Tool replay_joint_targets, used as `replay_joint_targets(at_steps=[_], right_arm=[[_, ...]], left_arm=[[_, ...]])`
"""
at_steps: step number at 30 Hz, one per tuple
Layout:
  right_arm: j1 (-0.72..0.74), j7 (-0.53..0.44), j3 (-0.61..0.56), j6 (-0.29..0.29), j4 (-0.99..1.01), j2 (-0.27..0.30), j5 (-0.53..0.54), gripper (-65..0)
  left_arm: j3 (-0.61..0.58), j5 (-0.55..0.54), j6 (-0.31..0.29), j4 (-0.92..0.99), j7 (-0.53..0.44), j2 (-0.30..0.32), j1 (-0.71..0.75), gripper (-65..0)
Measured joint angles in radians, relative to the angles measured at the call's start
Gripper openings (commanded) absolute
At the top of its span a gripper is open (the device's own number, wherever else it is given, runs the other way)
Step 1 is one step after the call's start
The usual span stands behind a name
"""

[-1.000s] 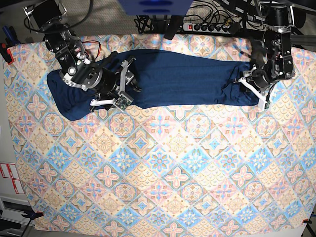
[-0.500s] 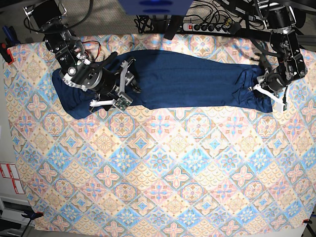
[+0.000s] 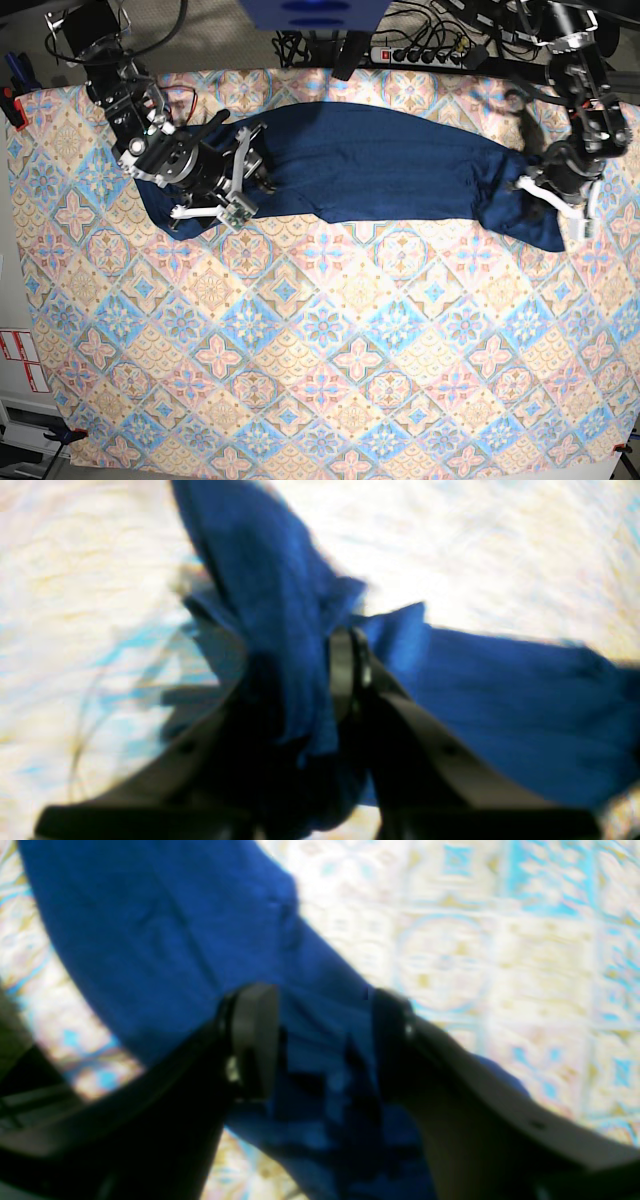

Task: Fold the T-shirt properly
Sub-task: 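Fold the hem end toward the right gripper at the collar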

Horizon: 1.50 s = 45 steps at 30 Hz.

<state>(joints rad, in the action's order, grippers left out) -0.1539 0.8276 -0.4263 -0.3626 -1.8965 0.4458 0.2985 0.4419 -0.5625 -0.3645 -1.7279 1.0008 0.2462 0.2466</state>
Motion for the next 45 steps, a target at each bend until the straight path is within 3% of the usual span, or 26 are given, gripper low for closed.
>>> replay_joint_targets(at_steps=[5, 10, 18, 33, 35, 39, 45], right_arm=[[-0.05, 0.015, 0.106, -0.003, -0.001, 0.001, -0.003, -36.2], [-0.067, -0.011, 0.206, -0.003, -0.002, -0.005, 0.004, -36.2], [-0.093, -0.006, 0.32, -0.007, -0.002, -0.005, 0.0, -36.2], [-0.095, -0.004, 0.342, -0.007, -0.002, -0.005, 0.001, -36.2], [-0.095, -0.003, 0.342, -0.007, -0.002, -0.005, 0.0, -36.2], [-0.093, -0.004, 0.342, -0.007, -0.002, -0.005, 0.001, -36.2], [-0.087, -0.004, 0.342, -0.007, -0.002, -0.005, 0.001, -36.2]], left_arm=[[-0.113, -0.008, -0.002, -0.104, 0.077, -0.072, 0.006, -65.0], [-0.166, -0.006, 0.0, -0.124, 0.092, -0.117, 0.006, -65.0], [-0.306, 0.008, 0.008, -0.123, 0.092, -0.138, 0.005, -65.0], [-0.488, 0.011, 0.012, 0.009, 0.085, -0.135, -0.083, -65.0], [-0.496, 0.009, 0.012, 0.009, 0.085, -0.136, -0.085, -61.0], [-0.497, 0.008, 0.012, 0.009, 0.089, -0.132, -0.082, -44.9], [-0.497, 0.0, 0.011, 0.005, 0.09, -0.12, -0.076, -28.0]])
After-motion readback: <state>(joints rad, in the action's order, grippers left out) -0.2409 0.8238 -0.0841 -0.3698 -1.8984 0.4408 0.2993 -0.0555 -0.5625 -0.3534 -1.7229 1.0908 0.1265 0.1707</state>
